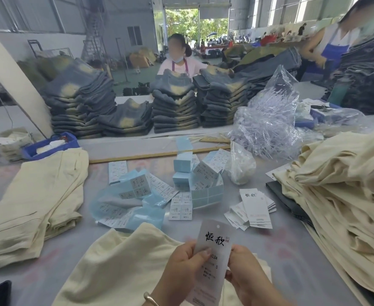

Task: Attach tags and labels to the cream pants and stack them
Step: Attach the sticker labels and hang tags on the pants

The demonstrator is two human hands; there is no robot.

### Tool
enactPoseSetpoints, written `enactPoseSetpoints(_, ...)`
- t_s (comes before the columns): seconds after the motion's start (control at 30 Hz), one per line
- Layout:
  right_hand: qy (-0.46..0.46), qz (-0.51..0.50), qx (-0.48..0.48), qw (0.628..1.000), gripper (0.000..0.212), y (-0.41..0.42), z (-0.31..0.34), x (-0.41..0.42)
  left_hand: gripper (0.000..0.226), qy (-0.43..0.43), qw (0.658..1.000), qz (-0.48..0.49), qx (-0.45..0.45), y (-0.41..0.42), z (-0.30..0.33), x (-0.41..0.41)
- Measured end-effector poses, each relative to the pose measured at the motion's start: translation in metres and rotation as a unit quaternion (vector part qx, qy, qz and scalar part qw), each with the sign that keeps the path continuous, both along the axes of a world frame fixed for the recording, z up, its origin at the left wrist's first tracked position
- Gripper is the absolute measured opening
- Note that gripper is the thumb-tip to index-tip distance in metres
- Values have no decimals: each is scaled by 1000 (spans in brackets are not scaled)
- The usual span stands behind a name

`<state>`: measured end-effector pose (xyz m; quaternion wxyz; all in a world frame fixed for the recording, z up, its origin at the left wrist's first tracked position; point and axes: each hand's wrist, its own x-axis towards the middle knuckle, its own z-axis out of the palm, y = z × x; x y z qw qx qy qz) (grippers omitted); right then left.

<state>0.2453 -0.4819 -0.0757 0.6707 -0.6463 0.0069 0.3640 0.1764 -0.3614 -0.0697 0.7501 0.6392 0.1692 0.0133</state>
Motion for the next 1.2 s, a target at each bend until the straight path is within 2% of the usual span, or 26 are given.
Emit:
enactPoseSetpoints(0.1,21,2,44,999,27,-3,1,3,20,-7,1000,-6,19,-3,-1,2)
enactPoseSetpoints(0.2,18,45,66,997,30,-7,7,7,37,-8,1000,-2,21,-6,-7,3)
enactPoseSetpoints(0.33,-13,95,56,994,29,-9,14,6,31,0,999,-12,33,-5,-11,2)
enactPoseSetpoints(0.37,-3,78,61,995,28,-9,15,7,30,-1,999,-11,48,-6,-11,1)
enactPoseSetpoints(0.43,56,-36,114,991,21,-10,12,11,23,-6,996,35,83,-6,-11,2)
enactPoseSetpoints(0.5,104,-167,186,963,18,-17,13,19,15,-11,988,105,109,-4,-8,3)
enactPoseSetpoints(0.53,103,-200,210,951,19,-22,18,22,13,-10,985,124,117,-3,-5,4)
enactPoseSetpoints(0.63,22,-190,231,954,14,-24,37,20,12,-25,982,133,131,3,5,4)
enactPoseSetpoints(0.7,-66,-159,217,961,12,-14,51,11,27,-43,979,135,145,5,11,4)
enactPoseSetpoints(0.83,-218,-126,144,957,15,4,57,-1,40,-113,976,87,162,0,25,4)
enactPoseSetpoints(0.93,-303,-97,70,945,14,8,53,-5,34,-152,968,76,183,-2,30,2)
enactPoseSetpoints(1.07,-354,-89,1,931,11,10,50,-7,22,-151,969,78,182,-4,30,1)
enactPoseSetpoints(1.2,-402,-89,-68,909,12,12,45,-7,20,-153,964,84,199,-3,29,2)
